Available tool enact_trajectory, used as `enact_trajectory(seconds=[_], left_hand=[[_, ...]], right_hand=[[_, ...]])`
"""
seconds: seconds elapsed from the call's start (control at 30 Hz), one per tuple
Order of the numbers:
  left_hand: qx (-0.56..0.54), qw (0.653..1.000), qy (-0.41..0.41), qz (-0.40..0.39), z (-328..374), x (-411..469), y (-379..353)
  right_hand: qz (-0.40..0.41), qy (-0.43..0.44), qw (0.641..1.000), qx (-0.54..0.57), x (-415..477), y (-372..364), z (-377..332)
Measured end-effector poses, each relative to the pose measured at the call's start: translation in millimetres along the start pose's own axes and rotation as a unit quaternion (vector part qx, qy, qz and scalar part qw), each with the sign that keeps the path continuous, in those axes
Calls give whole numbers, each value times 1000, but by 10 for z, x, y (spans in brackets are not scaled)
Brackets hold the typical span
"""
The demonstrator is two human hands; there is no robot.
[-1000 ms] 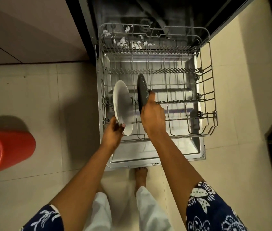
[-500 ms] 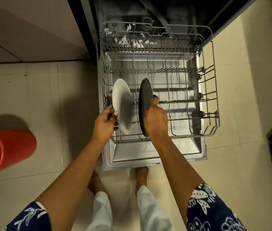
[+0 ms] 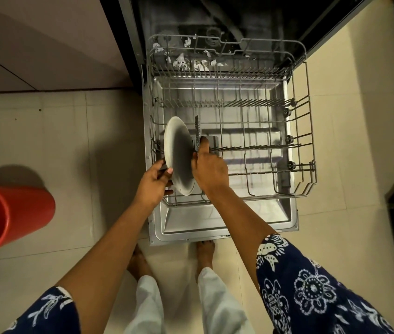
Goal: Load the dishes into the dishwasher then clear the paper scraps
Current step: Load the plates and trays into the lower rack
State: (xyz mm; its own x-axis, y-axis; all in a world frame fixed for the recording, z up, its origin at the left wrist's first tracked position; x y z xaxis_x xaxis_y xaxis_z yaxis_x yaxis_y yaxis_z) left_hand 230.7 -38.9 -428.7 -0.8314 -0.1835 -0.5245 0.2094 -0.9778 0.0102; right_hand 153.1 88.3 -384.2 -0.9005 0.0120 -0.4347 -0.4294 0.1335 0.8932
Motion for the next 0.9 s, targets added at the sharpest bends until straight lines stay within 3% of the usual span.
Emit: enact_trajectory(seconds=[0.6,0.9], left_hand=[[51,998,40,6,138,-252,35],[65,997,-26,11,72,-80,50]], right_hand=[[-70,-21,997,31,6,48,-32],[-109,-51,993,14,-181,-222,110]])
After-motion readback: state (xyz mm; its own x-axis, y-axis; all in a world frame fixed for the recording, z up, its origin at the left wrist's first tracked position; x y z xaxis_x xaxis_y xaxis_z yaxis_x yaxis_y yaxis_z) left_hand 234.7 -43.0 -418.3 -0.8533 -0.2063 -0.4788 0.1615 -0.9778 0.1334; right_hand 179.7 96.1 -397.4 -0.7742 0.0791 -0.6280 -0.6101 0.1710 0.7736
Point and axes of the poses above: each hand's wrist, its own x-axis towards the middle knuckle, its own y-axis out of the back of the hand, z = x × y, the point moved 7 cm from there along x, towards the middle knuckle, and after that the axes turned 11 degrees about -y, right-handed, at the moved point
